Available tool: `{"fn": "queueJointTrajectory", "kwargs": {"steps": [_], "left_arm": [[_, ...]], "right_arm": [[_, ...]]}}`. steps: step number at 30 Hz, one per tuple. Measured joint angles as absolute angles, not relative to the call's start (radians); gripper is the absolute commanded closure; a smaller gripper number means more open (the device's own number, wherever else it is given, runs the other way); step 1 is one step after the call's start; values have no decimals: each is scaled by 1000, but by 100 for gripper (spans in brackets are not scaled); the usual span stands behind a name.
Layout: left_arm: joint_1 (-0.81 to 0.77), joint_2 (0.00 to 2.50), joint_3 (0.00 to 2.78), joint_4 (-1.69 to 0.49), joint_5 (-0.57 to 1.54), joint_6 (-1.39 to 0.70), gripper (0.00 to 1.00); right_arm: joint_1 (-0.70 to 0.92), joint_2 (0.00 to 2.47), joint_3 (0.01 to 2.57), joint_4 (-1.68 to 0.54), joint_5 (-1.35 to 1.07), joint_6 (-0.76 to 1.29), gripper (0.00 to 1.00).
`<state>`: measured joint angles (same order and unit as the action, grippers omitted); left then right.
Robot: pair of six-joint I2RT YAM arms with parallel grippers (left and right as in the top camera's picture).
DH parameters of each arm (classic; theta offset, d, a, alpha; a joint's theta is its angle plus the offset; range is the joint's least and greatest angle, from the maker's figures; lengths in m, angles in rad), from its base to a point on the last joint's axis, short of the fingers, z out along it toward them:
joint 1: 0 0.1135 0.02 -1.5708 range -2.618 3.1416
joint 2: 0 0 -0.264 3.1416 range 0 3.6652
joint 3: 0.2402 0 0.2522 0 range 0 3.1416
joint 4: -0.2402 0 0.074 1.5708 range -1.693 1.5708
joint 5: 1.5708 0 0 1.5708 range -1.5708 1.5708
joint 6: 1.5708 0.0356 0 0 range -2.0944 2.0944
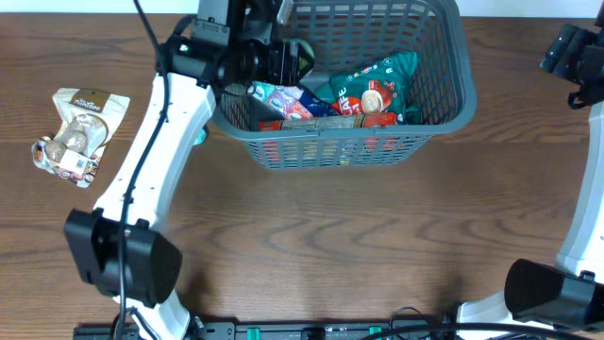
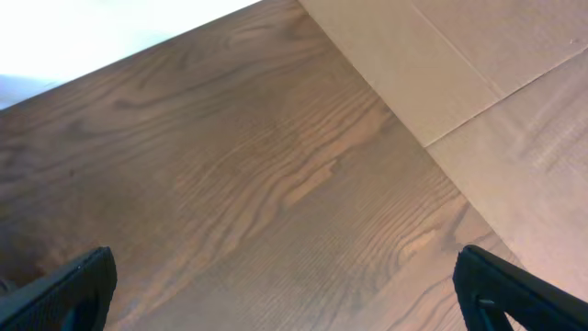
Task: Pack container
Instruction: 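Lift the jar with the left gripper and lower it into the basket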
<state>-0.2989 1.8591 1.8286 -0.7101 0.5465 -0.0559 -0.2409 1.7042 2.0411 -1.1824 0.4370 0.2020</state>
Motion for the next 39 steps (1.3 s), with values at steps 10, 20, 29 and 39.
{"fn": "queueJointTrajectory", "kwargs": {"steps": [10, 20, 29, 39], "left_arm": [[-390, 1929, 1829, -801, 455, 84, 95], [-419, 1930, 1829, -804, 411, 110, 94], [-419, 1930, 1829, -806, 410, 110, 30], [-419, 1930, 1829, -805, 408, 124, 1]], "right_arm": [[-241, 1704, 2041, -1182, 437, 202, 1], [-241, 1704, 2041, -1182, 437, 202, 1], [-241, 1704, 2041, -1182, 437, 202, 1], [-241, 1704, 2041, -1182, 437, 202, 1]]}}
